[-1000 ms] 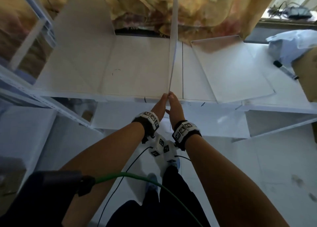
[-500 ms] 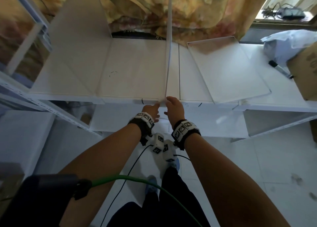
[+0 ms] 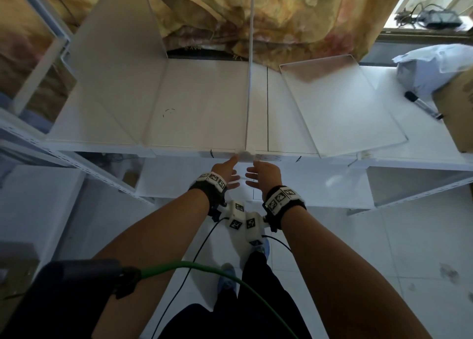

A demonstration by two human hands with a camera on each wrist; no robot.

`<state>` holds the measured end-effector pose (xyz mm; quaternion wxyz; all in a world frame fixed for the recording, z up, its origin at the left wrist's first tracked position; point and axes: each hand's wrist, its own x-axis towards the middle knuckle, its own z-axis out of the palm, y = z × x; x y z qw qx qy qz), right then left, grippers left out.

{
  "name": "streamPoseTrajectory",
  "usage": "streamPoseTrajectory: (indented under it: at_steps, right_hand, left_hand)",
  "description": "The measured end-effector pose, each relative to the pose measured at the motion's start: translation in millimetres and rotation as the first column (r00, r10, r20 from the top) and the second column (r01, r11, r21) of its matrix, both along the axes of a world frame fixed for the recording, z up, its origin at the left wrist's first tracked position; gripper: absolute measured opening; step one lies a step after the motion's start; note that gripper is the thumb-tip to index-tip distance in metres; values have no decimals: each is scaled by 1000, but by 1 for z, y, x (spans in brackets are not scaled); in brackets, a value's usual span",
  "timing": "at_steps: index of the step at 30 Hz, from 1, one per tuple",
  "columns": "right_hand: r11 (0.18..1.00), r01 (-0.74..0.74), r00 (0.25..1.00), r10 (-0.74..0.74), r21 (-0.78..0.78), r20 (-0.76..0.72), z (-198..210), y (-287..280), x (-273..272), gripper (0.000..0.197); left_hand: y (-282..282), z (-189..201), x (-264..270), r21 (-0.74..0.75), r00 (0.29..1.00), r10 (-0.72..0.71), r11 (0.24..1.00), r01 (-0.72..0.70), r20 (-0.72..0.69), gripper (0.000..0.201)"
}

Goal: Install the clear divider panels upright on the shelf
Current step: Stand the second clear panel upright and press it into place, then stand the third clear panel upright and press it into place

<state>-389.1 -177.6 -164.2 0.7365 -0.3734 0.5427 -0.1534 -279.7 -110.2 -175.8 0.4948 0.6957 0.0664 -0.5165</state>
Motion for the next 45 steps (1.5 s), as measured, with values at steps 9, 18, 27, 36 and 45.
streamPoseTrajectory:
  at_steps: [9,18,27,36,45]
  right_hand:
    - [998,-54,999,54,33,0,7,-13,-1,40]
    - [990,-70,997,72,126,-6,-1,-28,4,38]
    - [972,-167,986,164,165,31,-22,-38,12,33]
    - [966,-150,986,132,209,98,-25,-32,14,39]
    - [963,-172,982,150,208,119,-23,-29,17,38]
  left_hand:
    - [-7,9,-1,-38,999,35,999,-35,-9,68]
    - [-22,3,7,-23,994,62,998,-64,-85,62]
    - [-30,-21,7,-93,980,113,987,-130,-166,42]
    - [-20,-42,9,-268,928,42,952,-150,-369,62]
    - [-19,-57,13,-296,946,36,945,-137,-322,59]
